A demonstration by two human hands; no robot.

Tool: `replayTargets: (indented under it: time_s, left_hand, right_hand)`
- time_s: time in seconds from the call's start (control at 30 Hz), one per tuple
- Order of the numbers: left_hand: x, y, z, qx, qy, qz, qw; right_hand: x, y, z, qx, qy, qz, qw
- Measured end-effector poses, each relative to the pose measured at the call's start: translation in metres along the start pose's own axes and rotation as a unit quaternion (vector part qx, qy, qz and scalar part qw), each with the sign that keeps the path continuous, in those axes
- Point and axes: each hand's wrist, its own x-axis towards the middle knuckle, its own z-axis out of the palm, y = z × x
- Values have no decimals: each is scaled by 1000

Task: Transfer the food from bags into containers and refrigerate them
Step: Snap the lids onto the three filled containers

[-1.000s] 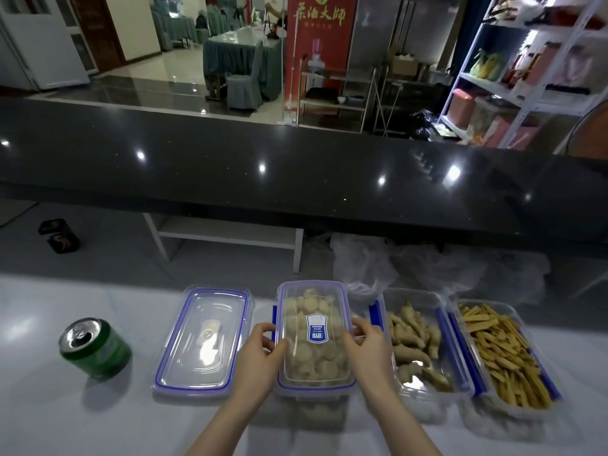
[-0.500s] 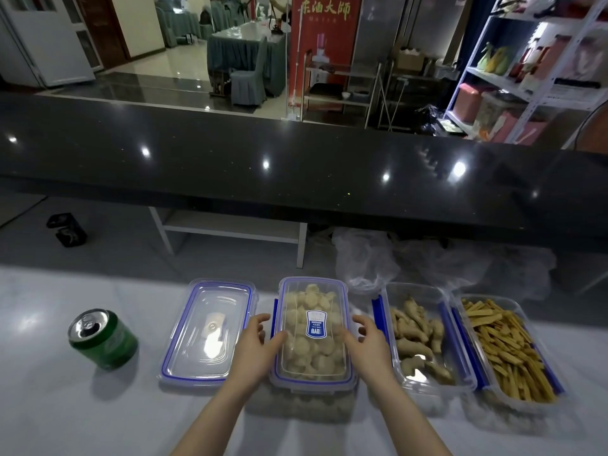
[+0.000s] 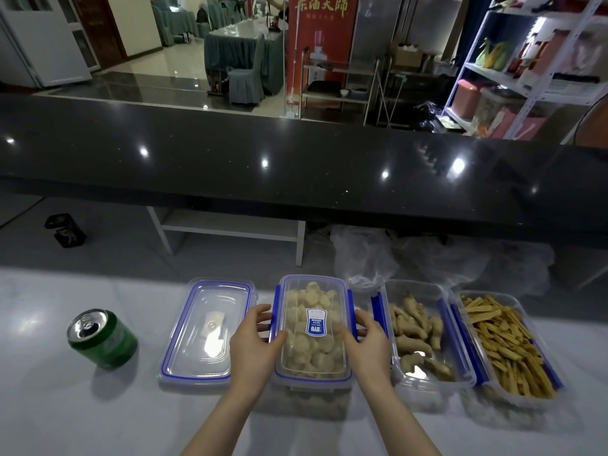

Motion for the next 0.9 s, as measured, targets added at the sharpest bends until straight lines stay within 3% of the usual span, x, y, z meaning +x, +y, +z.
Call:
replayTargets:
  time_s: [0.3,0.43,0.5,0.57,0.73,0.9]
  left_hand:
    - [-2,0,5,34,19,26,999]
    - [0,-1,-1,1,-17,27,999]
    - [2,-5,-11,-9,-32,20,999]
    - [4,-16,-27,15,5,25,1000]
    - [16,-50,-81,173,123,18,977]
    - [36,-81,-111,286,93,-30,953]
  right_hand:
    - [3,-1,1,-15,15,-24,999]
    - [5,-2,5,-70,4,-20,997]
    - [1,-9,7,-115,16,-58,992]
    - [-8,-24,17,-106,13,-110,988]
    - [-35,-60,66,-50,-130,-189,972]
    - [-50,-82,118,-176,-284,-194,922]
